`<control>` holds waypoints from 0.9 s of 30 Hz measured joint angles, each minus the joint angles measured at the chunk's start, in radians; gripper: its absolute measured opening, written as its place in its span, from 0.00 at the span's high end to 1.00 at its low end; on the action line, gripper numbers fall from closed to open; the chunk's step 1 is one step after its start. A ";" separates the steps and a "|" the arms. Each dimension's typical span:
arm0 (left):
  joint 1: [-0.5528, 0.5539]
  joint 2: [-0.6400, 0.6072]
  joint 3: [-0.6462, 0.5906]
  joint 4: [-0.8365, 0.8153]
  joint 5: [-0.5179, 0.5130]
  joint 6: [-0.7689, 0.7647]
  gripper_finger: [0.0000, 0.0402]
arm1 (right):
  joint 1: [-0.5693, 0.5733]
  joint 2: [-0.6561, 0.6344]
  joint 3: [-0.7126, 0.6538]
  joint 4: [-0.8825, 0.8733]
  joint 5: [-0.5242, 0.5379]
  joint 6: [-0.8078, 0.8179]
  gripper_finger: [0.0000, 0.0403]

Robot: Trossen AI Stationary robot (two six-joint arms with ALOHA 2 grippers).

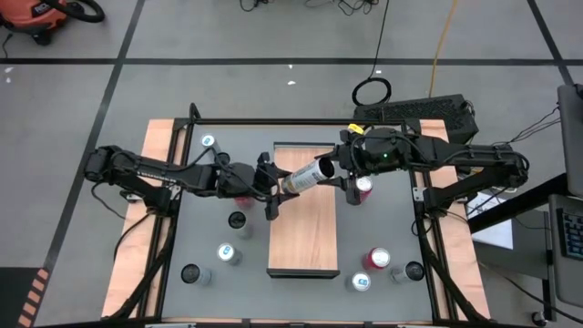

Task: Place canned beverage on shelf
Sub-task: Put the top right white yellow soda can on the shelf

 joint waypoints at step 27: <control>-0.054 0.000 -0.002 -0.007 0.103 -0.003 0.40 | 0.031 -0.041 -0.038 -0.081 -0.117 -0.013 0.22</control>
